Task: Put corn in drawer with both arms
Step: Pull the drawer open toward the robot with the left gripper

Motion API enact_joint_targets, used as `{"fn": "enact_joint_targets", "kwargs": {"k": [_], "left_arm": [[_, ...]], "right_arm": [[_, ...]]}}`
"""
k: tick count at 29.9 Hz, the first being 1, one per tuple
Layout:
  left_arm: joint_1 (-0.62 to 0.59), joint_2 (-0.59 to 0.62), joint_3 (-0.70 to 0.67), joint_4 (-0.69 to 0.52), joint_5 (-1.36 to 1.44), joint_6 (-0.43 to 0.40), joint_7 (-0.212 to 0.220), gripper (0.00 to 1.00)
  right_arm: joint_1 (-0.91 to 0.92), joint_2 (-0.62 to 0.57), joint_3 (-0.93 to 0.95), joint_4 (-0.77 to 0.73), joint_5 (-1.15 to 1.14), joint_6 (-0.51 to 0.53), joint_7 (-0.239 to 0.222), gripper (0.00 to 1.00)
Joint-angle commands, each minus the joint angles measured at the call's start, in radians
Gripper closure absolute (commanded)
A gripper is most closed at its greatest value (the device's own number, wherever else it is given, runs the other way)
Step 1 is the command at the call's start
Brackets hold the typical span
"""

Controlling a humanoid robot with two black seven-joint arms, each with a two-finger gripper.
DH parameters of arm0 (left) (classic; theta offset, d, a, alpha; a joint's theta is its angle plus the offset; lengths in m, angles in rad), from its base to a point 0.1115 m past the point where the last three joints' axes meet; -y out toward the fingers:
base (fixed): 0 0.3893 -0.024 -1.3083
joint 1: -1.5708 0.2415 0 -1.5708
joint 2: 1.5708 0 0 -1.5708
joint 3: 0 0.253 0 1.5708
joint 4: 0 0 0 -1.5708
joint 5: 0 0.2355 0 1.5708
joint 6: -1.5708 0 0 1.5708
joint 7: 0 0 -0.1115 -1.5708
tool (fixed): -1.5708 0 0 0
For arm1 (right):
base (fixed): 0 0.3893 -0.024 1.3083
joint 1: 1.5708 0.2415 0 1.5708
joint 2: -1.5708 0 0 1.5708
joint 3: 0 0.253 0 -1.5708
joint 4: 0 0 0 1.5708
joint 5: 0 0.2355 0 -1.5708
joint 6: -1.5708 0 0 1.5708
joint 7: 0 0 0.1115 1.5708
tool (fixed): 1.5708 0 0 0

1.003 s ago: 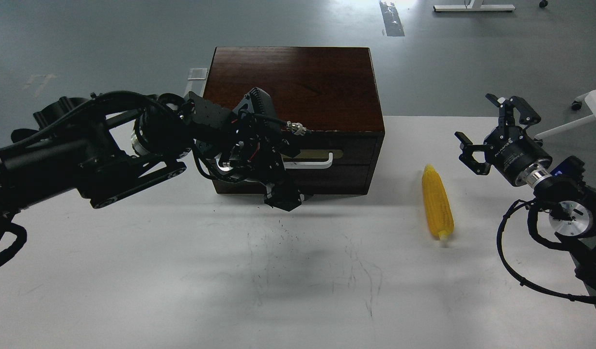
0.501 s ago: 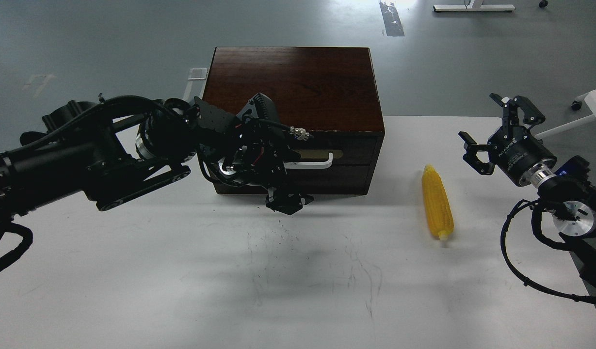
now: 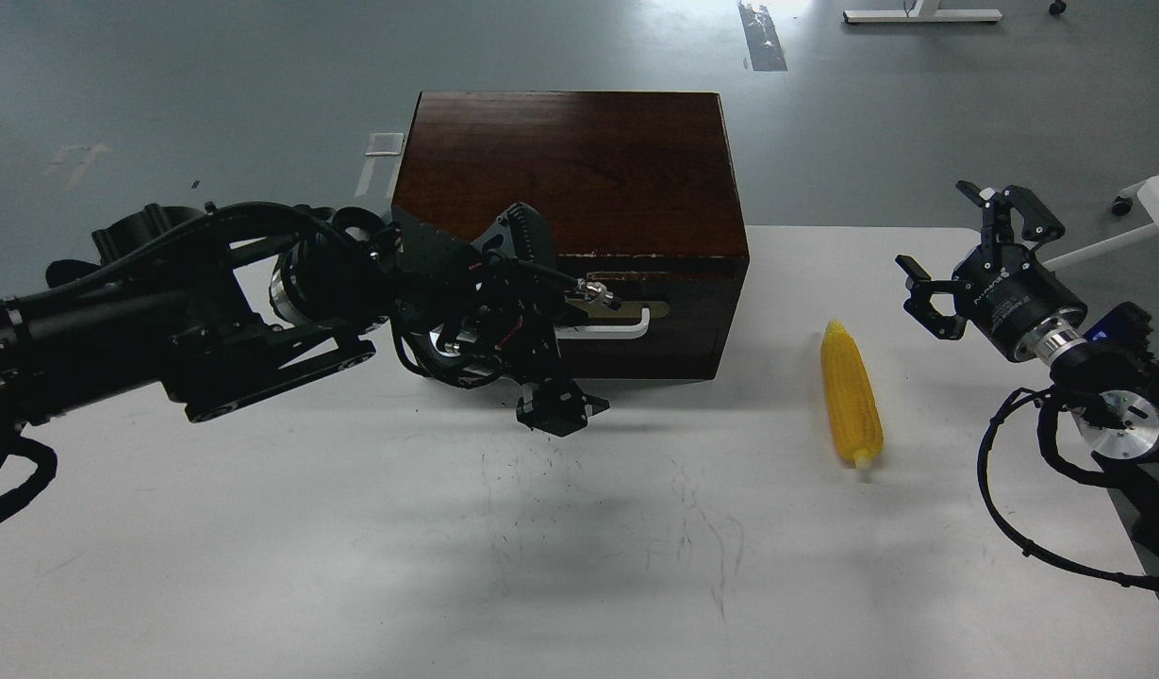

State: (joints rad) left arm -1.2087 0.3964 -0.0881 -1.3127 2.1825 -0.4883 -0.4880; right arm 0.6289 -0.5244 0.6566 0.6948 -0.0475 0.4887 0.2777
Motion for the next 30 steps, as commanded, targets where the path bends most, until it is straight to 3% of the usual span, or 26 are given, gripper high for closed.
{"fn": "enact_joint_targets", "kwargs": {"k": [1,14,27,30], "left_arm": [[0.000,0.007,0.007,-0.037,-0.001,0.000,-0.001,0.01],[-0.035,0.099,0.053,-0.246,-0.001,0.000,-0.001,0.01],[-0.106,0.116,0.038,-0.257,-0.001,0.000,-0.001,0.01],[-0.126,0.148,0.010,-0.257,-0.116,0.000,-0.001,0.01]], "right_arm": [[0.000,0.000,0.000,0.000,0.000,0.000,0.000,0.00],[0.000,-0.006,0.001,0.005,0.000,0.000,0.000,0.00],[0.000,-0.020,0.008,0.012,0.002,0.000,0.000,0.00],[0.000,-0.025,0.009,0.014,0.002,0.000,0.000,0.00]]}}
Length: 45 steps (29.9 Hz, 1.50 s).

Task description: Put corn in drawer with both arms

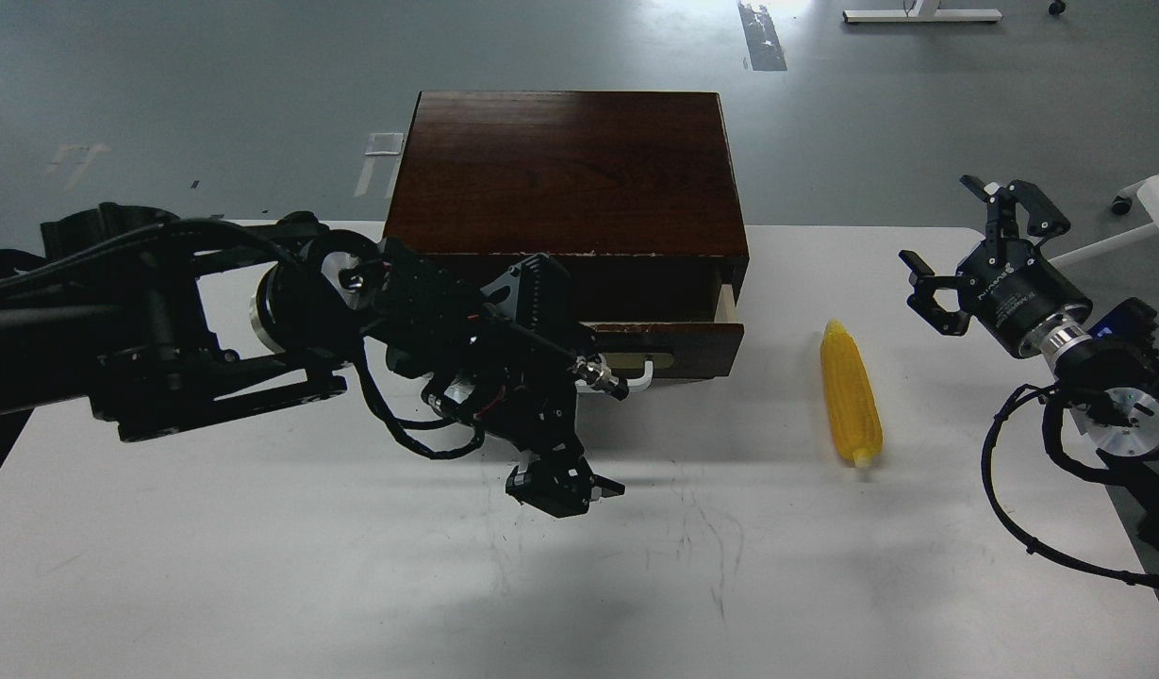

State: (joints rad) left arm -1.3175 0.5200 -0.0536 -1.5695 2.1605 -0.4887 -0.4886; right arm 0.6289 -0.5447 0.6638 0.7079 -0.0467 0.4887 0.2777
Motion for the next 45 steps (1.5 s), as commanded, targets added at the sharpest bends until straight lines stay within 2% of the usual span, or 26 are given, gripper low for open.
{"fn": "enact_joint_targets", "kwargs": {"k": [1,4,6,10,12,15,18,24,30,34,38,45], "left_arm": [[-0.017,0.035,-0.061,0.008,-0.199,0.000,0.000,0.01],[0.000,0.067,-0.147,0.020,-0.493,0.000,0.000,0.01],[0.020,0.093,-0.166,0.032,-0.635,0.000,0.000,0.01],[0.112,0.175,-0.173,0.057,-1.093,0.004,0.000,0.01],[0.155,0.195,-0.173,0.060,-1.198,0.036,0.000,0.01],[0.259,0.218,-0.180,0.092,-1.407,0.128,0.000,0.01],[0.395,0.221,-0.267,0.134,-1.580,0.180,0.000,0.01],[0.622,0.215,-0.489,0.230,-1.737,0.173,0.000,0.01],[0.733,0.212,-0.580,0.296,-1.829,0.148,0.000,0.01],[0.774,0.210,-0.624,0.328,-1.832,0.111,0.000,0.01],[0.785,0.210,-0.635,0.339,-1.832,0.102,0.000,0.01],[0.787,0.210,-0.637,0.338,-1.832,0.101,0.000,0.01]], "right_arm": [[0.000,-0.009,0.002,0.001,0.001,0.000,0.001,0.00],[0.000,-0.014,0.002,0.007,0.001,0.000,0.005,0.00],[0.000,-0.014,0.002,0.008,0.001,0.000,0.005,0.00],[0.000,-0.014,0.002,0.008,0.001,0.000,0.005,0.00],[0.000,-0.014,0.000,0.008,0.001,0.000,0.005,0.00],[0.000,-0.020,-0.001,0.010,-0.001,0.000,0.005,0.00],[0.000,-0.035,-0.009,0.033,-0.002,0.000,0.005,0.00],[0.000,-0.124,-0.032,0.117,-0.094,0.000,0.005,0.00],[0.006,-0.231,-0.033,0.223,-0.358,0.000,0.005,0.00],[0.018,-0.285,-0.033,0.265,-0.547,0.000,0.005,0.00],[0.046,-0.340,-0.033,0.323,-0.856,0.000,0.009,0.00],[0.060,-0.337,-0.084,0.366,-1.226,0.000,0.009,0.00]]}}
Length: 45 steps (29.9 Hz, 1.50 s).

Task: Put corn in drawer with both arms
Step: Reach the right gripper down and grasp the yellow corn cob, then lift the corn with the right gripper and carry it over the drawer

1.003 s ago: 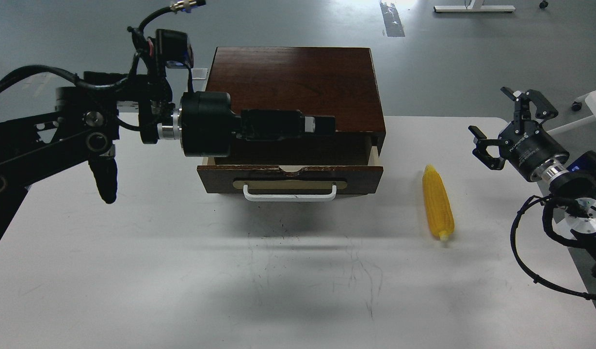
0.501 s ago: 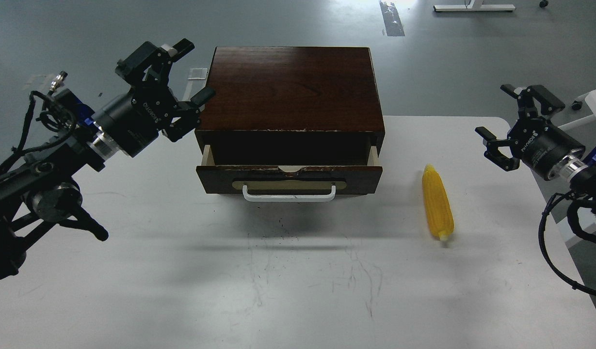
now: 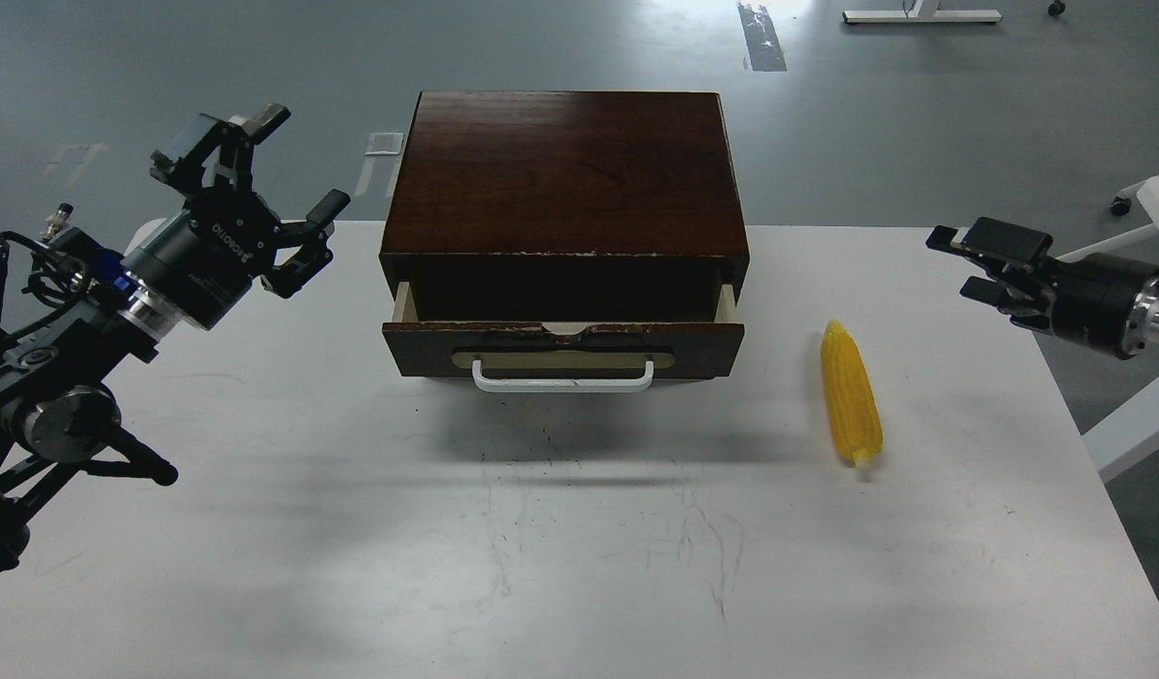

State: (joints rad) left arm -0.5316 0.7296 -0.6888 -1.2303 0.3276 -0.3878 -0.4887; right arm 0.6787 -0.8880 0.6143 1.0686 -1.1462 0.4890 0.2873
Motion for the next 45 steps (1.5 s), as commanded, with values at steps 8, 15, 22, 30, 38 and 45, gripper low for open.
{"fn": "enact_joint_targets", "kwargs": {"k": [8,15,22,30,38,45], "left_arm": [[0.001,0.001,-0.014,0.000,0.001,-0.028,0.000,0.01],[0.001,0.001,-0.014,0.000,0.001,-0.036,0.000,0.01],[0.001,0.001,-0.015,0.000,0.001,-0.036,0.000,0.01],[0.001,-0.002,-0.015,0.000,0.001,-0.036,0.000,0.01],[0.001,-0.006,-0.015,0.000,0.002,-0.034,0.000,0.01],[0.001,-0.010,-0.015,0.002,0.010,-0.034,0.000,0.01]], "right_arm": [[0.203,0.070,-0.392,-0.048,-0.193,0.000,0.000,0.00],[0.220,0.195,-0.443,-0.131,-0.193,0.000,-0.002,0.00],[0.217,0.231,-0.482,-0.171,-0.193,0.000,-0.002,0.00],[0.199,0.259,-0.490,-0.202,-0.191,0.000,-0.003,0.00],[0.196,0.261,-0.490,-0.205,-0.191,0.000,-0.002,0.36],[0.191,0.253,-0.490,-0.203,-0.193,0.000,0.087,0.68]]}}
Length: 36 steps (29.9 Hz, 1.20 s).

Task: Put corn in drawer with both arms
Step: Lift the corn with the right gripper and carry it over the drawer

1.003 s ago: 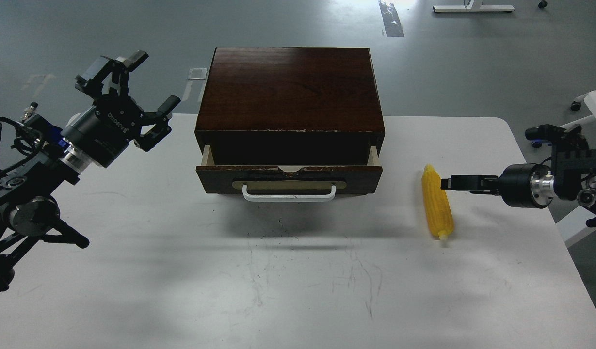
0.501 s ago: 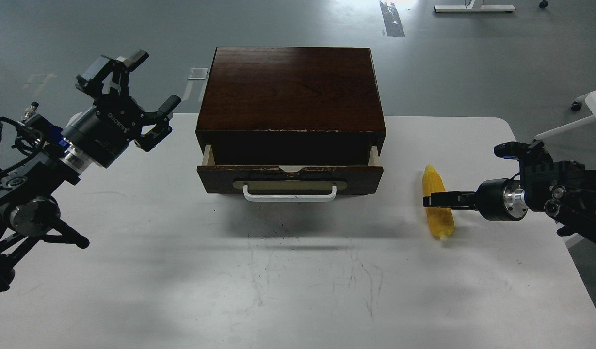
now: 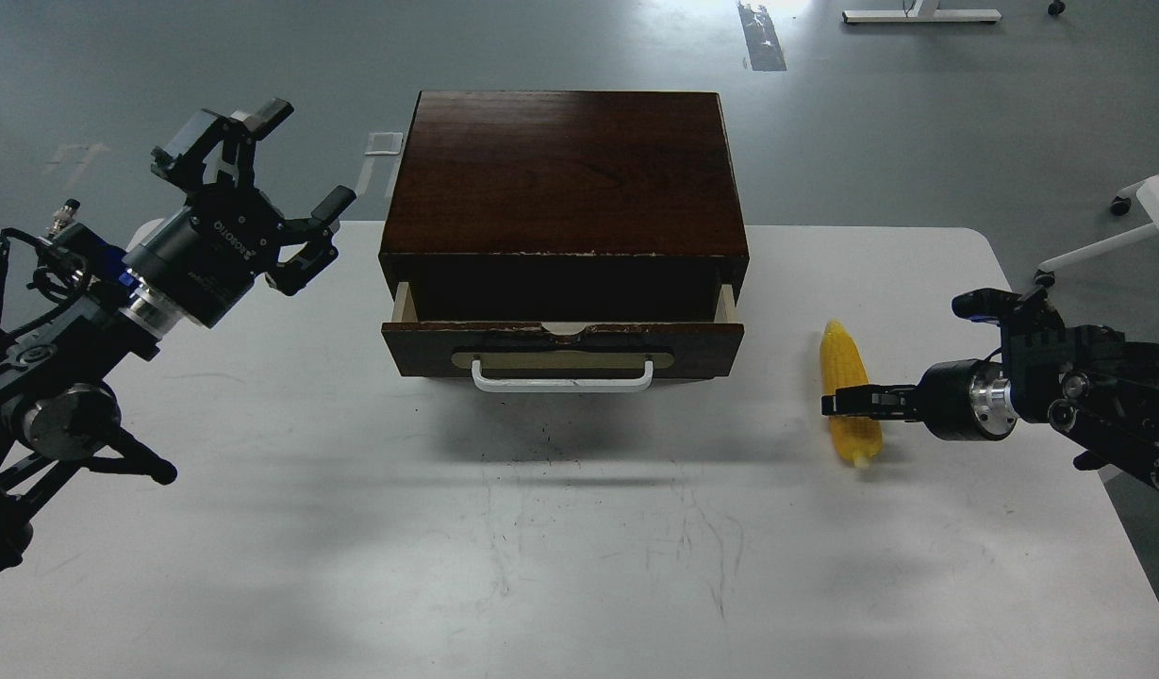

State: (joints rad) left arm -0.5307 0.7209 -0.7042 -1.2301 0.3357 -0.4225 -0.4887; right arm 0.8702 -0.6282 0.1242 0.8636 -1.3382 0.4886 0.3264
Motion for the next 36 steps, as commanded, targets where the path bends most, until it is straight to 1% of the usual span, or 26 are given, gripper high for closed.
{"fn": "enact_joint_targets", "kwargs": {"k": [1,2,5,8,13,15,18,23,27,29,31,33,36], "left_arm": [[0.000,-0.001,0.000,0.001,0.002,0.001,0.000,0.01],[0.000,-0.001,0.000,0.001,0.002,0.001,0.000,0.01],[0.000,-0.005,0.000,0.001,0.003,0.001,0.000,0.01],[0.000,-0.008,-0.001,0.001,0.003,0.001,0.000,0.01],[0.000,-0.008,-0.001,0.001,0.005,0.001,0.000,0.01],[0.000,-0.009,-0.001,0.003,0.005,0.001,0.000,0.01],[0.000,-0.024,-0.003,0.003,0.006,0.004,0.000,0.01],[0.000,-0.028,-0.014,0.012,0.008,0.004,0.000,0.01],[0.000,-0.024,-0.015,0.017,0.008,0.002,0.000,0.01],[0.000,-0.021,-0.015,0.018,0.008,0.002,0.000,0.01],[0.000,-0.021,-0.017,0.018,0.008,0.002,0.000,0.01],[0.000,-0.021,-0.017,0.017,0.008,0.002,0.000,0.01],[0.000,-0.021,-0.018,0.017,0.008,0.002,0.000,0.01]], "right_arm": [[0.000,-0.007,0.000,0.002,-0.001,0.000,0.048,0.68],[0.000,-0.010,0.000,0.002,0.001,0.000,0.051,0.70],[0.004,-0.025,0.002,0.009,0.002,-0.001,0.051,0.89],[0.025,-0.033,0.009,0.020,0.005,-0.019,0.051,0.89],[0.220,-0.111,0.005,0.109,0.001,-0.032,0.051,0.87],[0.272,-0.113,0.002,0.110,-0.010,-0.030,0.051,0.86],[0.426,-0.097,-0.067,0.117,-0.058,-0.030,0.053,0.85],[0.663,0.007,-0.233,0.152,-0.075,-0.033,0.059,0.84],[0.766,0.094,-0.293,0.170,-0.114,-0.033,0.075,0.84],[0.837,0.157,-0.327,0.189,-0.194,-0.033,0.123,0.84],[0.880,0.195,-0.345,0.216,-0.251,-0.035,0.162,0.84],[0.909,0.212,-0.353,0.241,-0.280,-0.035,0.162,0.84],[0.960,0.243,-0.373,0.316,-0.314,-0.035,0.162,0.84]]}}
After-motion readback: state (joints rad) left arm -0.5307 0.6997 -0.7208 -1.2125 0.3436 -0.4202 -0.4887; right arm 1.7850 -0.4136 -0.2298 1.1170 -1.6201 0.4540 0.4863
